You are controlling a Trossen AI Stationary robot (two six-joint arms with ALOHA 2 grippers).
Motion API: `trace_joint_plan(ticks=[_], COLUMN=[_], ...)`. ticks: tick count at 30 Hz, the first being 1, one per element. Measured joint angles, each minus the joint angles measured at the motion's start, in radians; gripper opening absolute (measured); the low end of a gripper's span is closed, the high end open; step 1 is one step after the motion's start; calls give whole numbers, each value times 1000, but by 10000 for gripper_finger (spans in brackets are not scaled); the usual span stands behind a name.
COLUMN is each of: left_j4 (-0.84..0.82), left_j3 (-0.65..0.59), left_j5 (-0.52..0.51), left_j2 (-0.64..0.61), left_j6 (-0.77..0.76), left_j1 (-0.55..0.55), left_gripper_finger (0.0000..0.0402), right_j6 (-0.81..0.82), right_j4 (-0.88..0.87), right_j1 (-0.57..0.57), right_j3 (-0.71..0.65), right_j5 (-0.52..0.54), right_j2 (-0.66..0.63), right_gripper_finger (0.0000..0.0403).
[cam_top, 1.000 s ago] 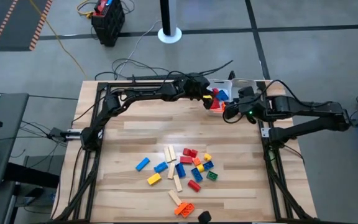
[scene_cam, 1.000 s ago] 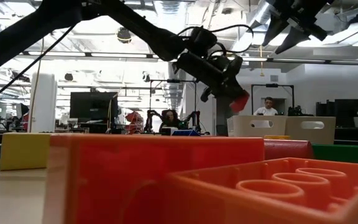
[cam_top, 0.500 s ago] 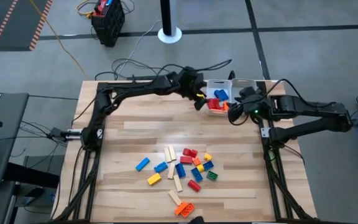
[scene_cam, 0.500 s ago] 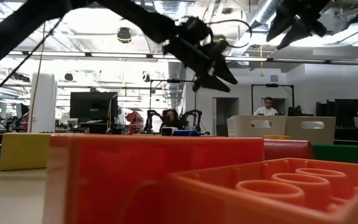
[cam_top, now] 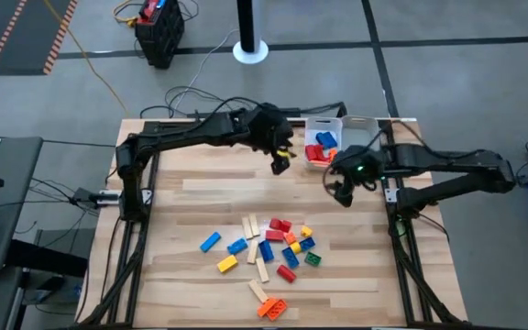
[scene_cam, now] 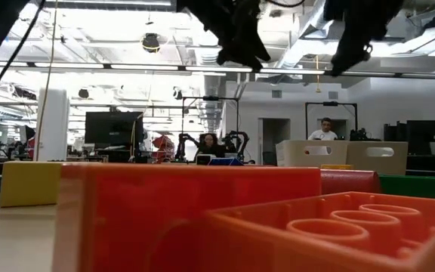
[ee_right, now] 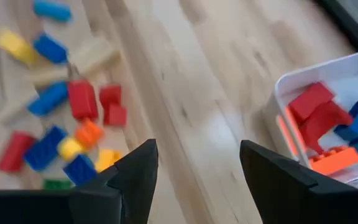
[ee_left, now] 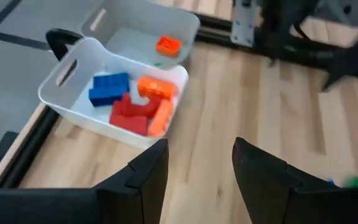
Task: Sort blocks by size
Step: Put the small yellow game piece into the gray bin
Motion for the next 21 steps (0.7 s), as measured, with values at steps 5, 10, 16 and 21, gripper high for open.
trace_joint_plan(ticks=[5, 10, 16, 21], left_j4=[-146, -187, -109, 35], left_j3=[-3, -3, -111, -337], left_j5=[-10, -129, -194, -197], left_j2=[1, -1, -21, -128], left_j6=[1, -31, -93, -228], left_j1=[-90, -165, -222, -243], left_gripper_finger=[169, 169, 169, 169], right_j6=[-38, -65, -84, -78], right_j4=[25, 23, 27, 75], right_j1=[10, 11, 52, 109], right_j3=[-13, -13, -13, -13], right_j5=[-87, -190, -229, -229], right_j2=[73, 161, 271, 308], right_gripper_finger=[256, 256, 256, 256])
